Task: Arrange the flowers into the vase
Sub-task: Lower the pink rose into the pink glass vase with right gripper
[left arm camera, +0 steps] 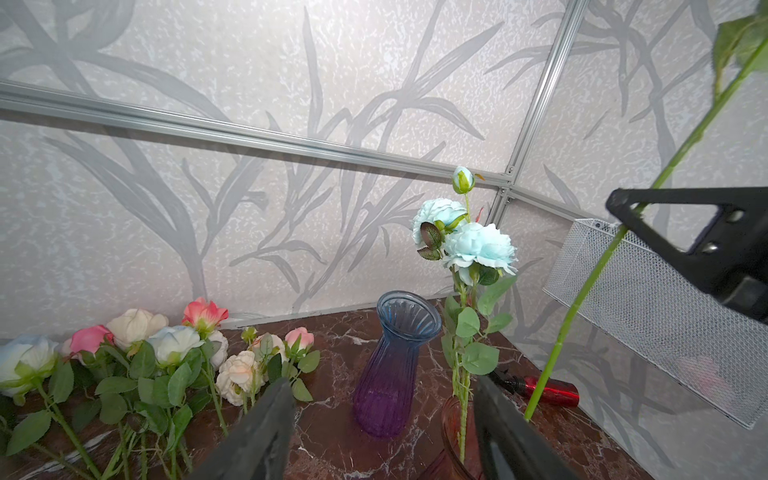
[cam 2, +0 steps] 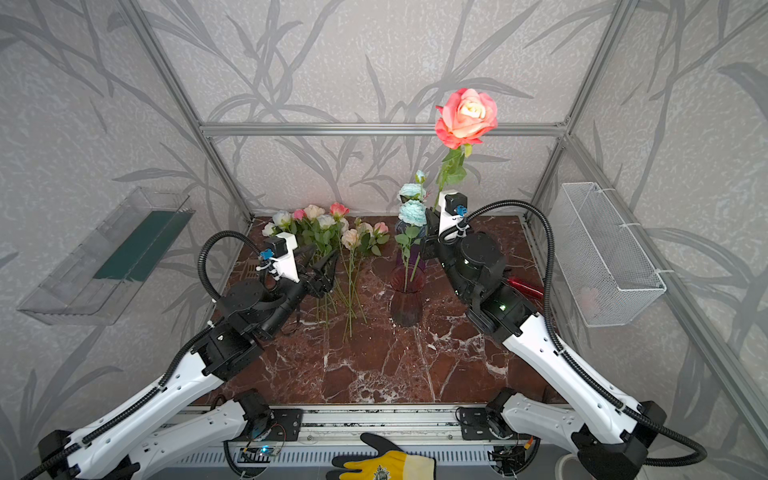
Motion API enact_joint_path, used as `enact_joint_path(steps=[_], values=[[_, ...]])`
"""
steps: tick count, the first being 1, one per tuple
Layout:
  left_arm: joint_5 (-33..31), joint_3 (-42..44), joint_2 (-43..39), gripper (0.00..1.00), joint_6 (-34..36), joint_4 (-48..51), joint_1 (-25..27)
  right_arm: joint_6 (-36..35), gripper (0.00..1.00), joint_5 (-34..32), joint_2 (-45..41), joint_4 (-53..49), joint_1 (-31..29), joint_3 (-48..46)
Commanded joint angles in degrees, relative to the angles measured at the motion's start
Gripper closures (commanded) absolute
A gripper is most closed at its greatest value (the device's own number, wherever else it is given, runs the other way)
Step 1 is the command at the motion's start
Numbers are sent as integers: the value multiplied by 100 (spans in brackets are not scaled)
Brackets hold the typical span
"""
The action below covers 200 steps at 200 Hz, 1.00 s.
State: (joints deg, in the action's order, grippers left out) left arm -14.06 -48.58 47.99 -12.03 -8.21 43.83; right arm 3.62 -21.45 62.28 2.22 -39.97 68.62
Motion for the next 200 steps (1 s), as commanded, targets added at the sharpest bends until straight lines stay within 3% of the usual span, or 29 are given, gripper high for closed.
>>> enact_joint_path(steps=[1, 81, 132, 176, 200], values=[[-135, 35, 0, 31, 96, -113, 17, 212, 99, 17, 37, 264, 75, -97], [-140, -12, 123, 31, 122, -26, 14, 1337, 93, 576, 5, -88, 77, -1365], [-70, -69, 228, 30, 107, 38, 15, 1545, 76, 1002, 126, -726, 72, -1393], [-36, -89, 307, 30, 70, 73, 16, 1649, 73, 1001, -151, -1037, 77, -1509], [-35, -123, 371, 30, 71, 134, 12, 1682, 61, 1052, -266, -1292, 76, -1453]])
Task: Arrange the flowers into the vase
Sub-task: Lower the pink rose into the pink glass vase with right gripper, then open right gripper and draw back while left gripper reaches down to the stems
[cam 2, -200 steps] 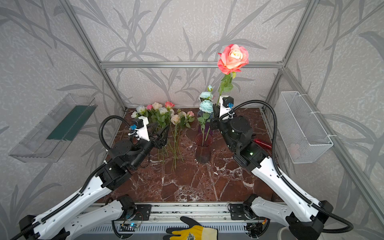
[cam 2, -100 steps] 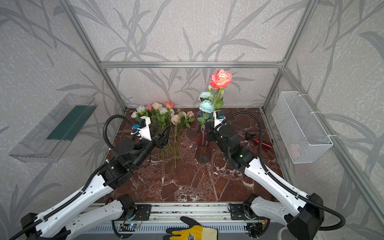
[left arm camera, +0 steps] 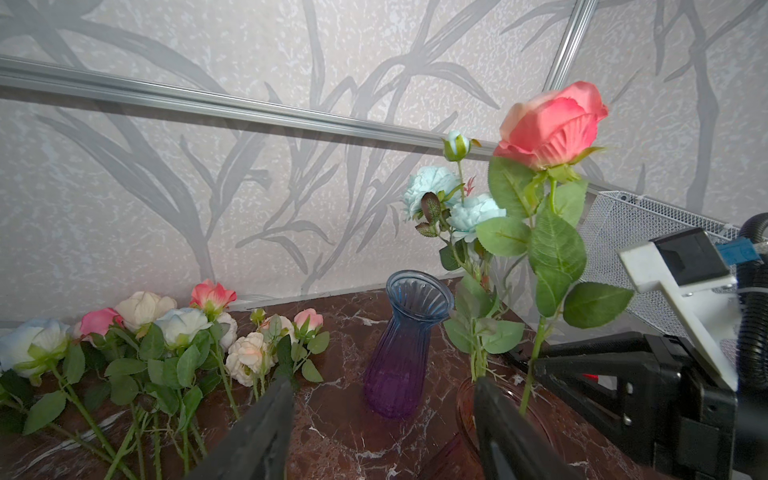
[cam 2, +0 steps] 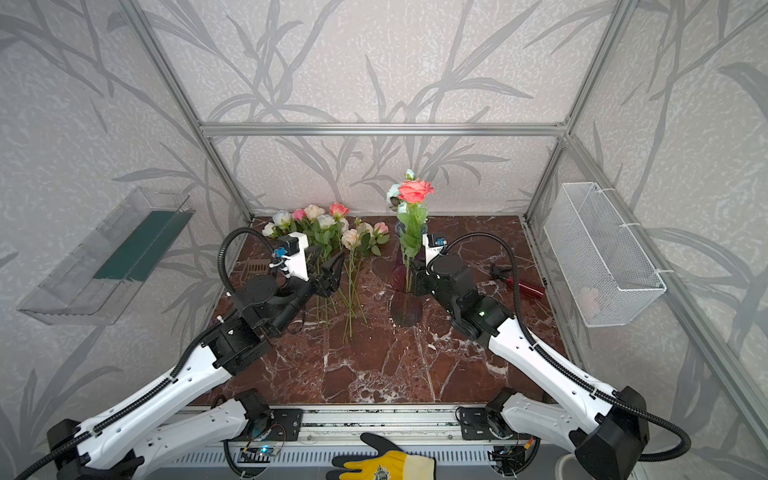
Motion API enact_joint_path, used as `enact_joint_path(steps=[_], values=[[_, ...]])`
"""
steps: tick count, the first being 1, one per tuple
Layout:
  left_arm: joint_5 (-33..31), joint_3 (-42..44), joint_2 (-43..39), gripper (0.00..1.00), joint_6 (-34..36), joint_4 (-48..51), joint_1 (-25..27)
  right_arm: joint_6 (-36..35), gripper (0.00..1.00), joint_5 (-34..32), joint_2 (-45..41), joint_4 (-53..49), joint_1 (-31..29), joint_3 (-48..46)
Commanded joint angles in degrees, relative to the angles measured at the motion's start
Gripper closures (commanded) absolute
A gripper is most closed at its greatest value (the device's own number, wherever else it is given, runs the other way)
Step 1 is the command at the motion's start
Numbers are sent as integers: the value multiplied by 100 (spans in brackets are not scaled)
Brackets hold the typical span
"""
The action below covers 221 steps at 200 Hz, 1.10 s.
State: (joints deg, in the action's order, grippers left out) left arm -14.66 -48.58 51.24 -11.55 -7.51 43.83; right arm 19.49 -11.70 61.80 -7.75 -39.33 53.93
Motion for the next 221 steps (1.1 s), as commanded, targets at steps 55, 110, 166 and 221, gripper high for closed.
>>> enact_joint_path(steps=[55, 110, 166, 221], values=[[-243, -182, 268, 29, 46, 182, 16, 119, 58, 194, -735, -745, -78, 37], [-644, -455, 920, 28, 6, 631, -128, 133, 59, 90, -1663, -1317, -114, -132], [10, -1531, 2702, 44, -671, 2185, -896, 91, 67, -383, -2236, -1496, -101, -584], [749, -2905, 4974, 60, -750, 3769, -1335, 174, 69, -313, -2399, -1442, 93, -976]])
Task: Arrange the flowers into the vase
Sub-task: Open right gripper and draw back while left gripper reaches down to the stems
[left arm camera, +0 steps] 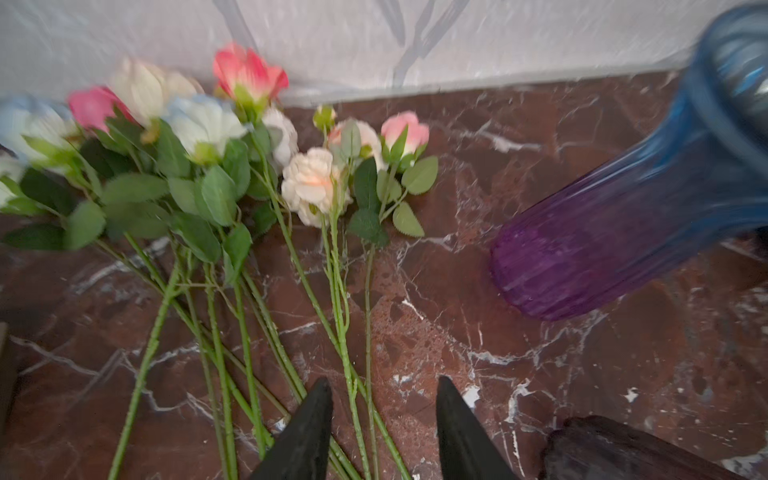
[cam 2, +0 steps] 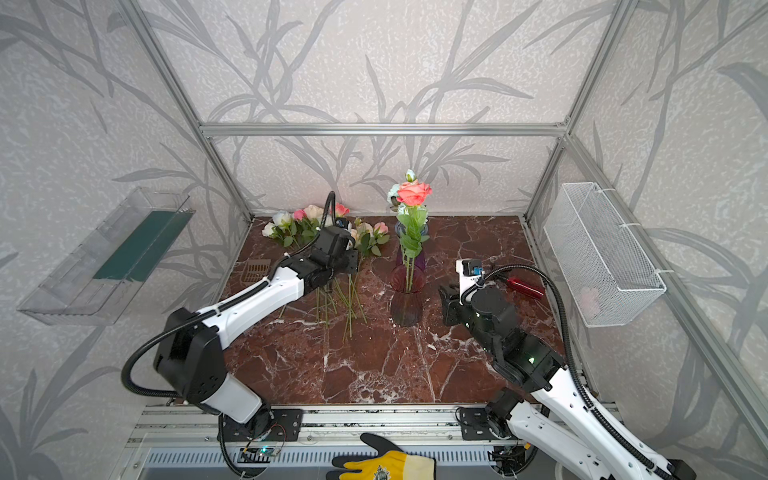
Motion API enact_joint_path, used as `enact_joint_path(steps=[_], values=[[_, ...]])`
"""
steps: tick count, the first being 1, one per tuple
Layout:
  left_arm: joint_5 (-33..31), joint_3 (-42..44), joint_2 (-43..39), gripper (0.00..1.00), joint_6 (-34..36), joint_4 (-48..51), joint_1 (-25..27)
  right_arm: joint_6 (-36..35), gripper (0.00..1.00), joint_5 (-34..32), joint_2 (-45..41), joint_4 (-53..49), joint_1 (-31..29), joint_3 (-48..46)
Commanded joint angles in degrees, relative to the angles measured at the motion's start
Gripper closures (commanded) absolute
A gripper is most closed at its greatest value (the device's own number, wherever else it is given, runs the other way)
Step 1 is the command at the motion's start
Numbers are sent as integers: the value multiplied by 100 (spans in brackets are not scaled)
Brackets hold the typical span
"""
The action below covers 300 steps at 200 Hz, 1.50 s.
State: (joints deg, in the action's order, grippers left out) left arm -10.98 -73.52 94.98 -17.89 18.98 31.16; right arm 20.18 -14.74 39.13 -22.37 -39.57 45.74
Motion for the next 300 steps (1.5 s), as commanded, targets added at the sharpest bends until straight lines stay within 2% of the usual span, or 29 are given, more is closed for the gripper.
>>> enact_joint_path(steps=[1, 35, 82, 129, 157, 179, 214, 260, 300], values=[[376, -428, 627, 60, -135, 1140, -62, 106, 69, 3, -138, 21, 125, -168], [512, -1069, 1511, 62, 29, 1755, -63, 448, 69, 609, -181, 179, 546, -502], [418, -1385, 1934, 63, 321, 1706, -86, 753, 68, 1140, -261, 224, 1027, -724], [387, -2219, 2575, 68, 488, 2034, -140, 873, 68, 1390, -345, 345, 1174, -945], [-128, -2543, 2904, 71, 350, 2240, -147, 848, 68, 1559, -360, 298, 1250, -926], [-340, -2544, 2982, 71, 339, 2218, -150, 752, 68, 1549, -429, 212, 1290, -933], [-211, -2567, 3240, 74, 349, 2326, -163, 762, 68, 1601, -534, 198, 1386, -1011], [217, -2320, 3049, 89, 400, 2148, -161, 769, 68, 1633, -626, 187, 1417, -1026], [375, -2283, 2445, 100, 327, 2209, -158, 775, 68, 1624, -739, 85, 1427, -879]])
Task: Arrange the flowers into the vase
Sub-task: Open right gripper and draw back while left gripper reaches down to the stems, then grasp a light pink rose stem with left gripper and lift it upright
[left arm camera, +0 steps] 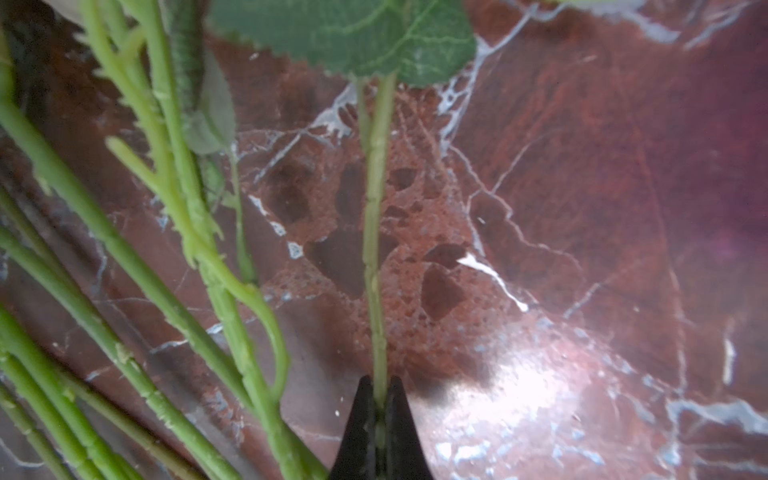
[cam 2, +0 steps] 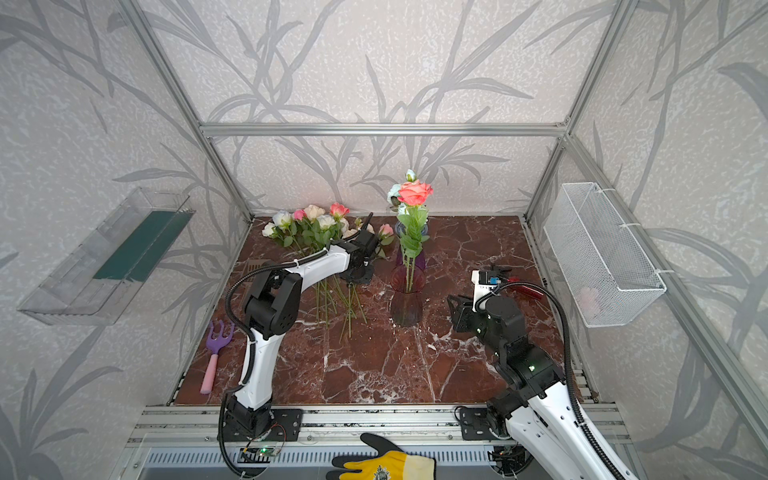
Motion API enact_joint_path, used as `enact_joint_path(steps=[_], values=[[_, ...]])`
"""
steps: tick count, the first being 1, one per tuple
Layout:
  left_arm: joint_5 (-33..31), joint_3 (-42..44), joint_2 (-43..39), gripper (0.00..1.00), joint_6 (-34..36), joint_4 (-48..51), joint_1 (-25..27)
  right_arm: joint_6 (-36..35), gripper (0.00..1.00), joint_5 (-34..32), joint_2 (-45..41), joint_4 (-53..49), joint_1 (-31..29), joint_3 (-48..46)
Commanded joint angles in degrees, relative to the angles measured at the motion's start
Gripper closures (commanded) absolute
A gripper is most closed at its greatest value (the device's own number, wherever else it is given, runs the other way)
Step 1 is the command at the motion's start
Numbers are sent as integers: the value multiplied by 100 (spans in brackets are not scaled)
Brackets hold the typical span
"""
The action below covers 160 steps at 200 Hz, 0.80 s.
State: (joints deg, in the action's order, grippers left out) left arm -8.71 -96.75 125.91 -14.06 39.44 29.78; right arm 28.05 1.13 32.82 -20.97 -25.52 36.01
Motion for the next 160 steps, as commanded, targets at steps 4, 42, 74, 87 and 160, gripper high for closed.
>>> enact_joint_path(steps=[4, 42, 74, 87, 160], values=[[163, 42, -734, 100, -80, 169, -22, -6, 68, 45, -117, -63, 25, 118], [234, 199, -1850, 100, -366, 132, -22, 14, 68, 255, -99, -73, 21, 353], [14, 918, -3199, 100, -452, -505, -32, 6, 68, 685, 87, 64, 13, 636], [-225, 1505, -3862, 100, -465, -1062, -31, -4, 68, 864, 197, 123, 10, 768], [1133, 4693, -6955, 100, -481, -5306, -21, -279, 65, 709, 588, 391, -331, 1488]])
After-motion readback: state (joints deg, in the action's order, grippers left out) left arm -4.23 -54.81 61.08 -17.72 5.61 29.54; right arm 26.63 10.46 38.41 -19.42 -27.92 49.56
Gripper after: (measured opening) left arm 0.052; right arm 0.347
